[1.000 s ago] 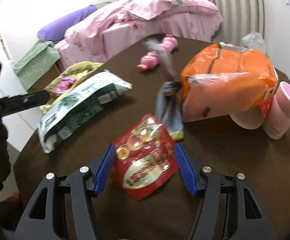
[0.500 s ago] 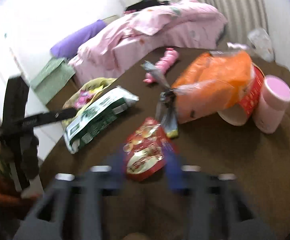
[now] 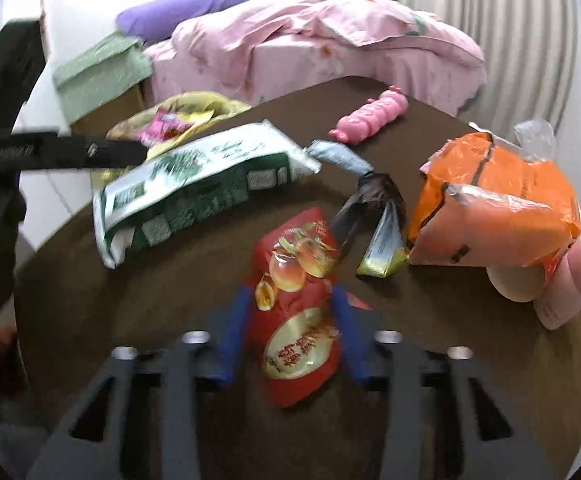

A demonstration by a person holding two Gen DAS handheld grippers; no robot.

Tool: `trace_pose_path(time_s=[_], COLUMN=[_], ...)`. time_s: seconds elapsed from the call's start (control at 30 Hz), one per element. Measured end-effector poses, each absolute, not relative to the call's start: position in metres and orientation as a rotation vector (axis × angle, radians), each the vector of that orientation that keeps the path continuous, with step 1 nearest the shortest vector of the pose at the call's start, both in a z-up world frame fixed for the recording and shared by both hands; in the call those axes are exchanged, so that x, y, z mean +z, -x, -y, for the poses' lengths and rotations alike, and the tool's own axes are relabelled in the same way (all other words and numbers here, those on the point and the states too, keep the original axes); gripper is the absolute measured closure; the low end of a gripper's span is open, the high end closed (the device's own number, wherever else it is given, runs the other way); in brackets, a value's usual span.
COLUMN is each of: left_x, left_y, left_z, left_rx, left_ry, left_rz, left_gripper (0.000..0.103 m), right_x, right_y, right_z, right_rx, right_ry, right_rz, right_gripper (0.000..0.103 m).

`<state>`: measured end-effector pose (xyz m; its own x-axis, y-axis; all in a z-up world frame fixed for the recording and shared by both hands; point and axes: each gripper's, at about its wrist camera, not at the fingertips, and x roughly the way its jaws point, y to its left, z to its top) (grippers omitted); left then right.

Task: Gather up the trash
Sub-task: 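Grasp and lift the red peach-print packet with the right tool while the left holds the carton, then carry the carton and red packet over the yellow trash bag and open both tools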

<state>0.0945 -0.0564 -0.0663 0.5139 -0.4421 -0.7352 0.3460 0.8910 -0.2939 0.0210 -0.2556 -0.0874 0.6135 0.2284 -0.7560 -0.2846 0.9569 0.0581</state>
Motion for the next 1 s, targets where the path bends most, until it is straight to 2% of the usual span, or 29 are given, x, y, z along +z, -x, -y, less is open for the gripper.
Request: trace_pose_path(time_s=[0.13,0.43,0.6,0.87,1.0], left_x=[-0.066,-0.059,-0.076,-0.081,-0.059], left_y=[-0.096,-0.123,-0.147,-0.172,-0.167], left_z=[0.06,0.131,0.166,0.167,0.15], left_rx=[-0.492,-0.625,-0.575,-0.556,-0.567], left_ry=[0.105,-0.22,-0.416,-0.344,-0.224], left_rz=[-0.92,-0.993,-1.042,-1.109,-1.061], left_gripper=[0.049,0.049,0.047,0.047,0.047], right_x=[-0.081,-0.059,-0.058,-0.059,-0.054], right_y=[-0.011,0.003,0.005,0.007,0.009], right_z=[0.273,0.318,0.32,0.314,0.312], right_rx=[0.318,0.219,0.211,0.229,0.231], right_ry=[0.003,-0.089,-0.084,-0.069,-0.063], right_rz=[-0.857,-0.79,-0.778,-0.774,-0.756], right_gripper=[0.08,0.08,0.08,0.08,0.08])
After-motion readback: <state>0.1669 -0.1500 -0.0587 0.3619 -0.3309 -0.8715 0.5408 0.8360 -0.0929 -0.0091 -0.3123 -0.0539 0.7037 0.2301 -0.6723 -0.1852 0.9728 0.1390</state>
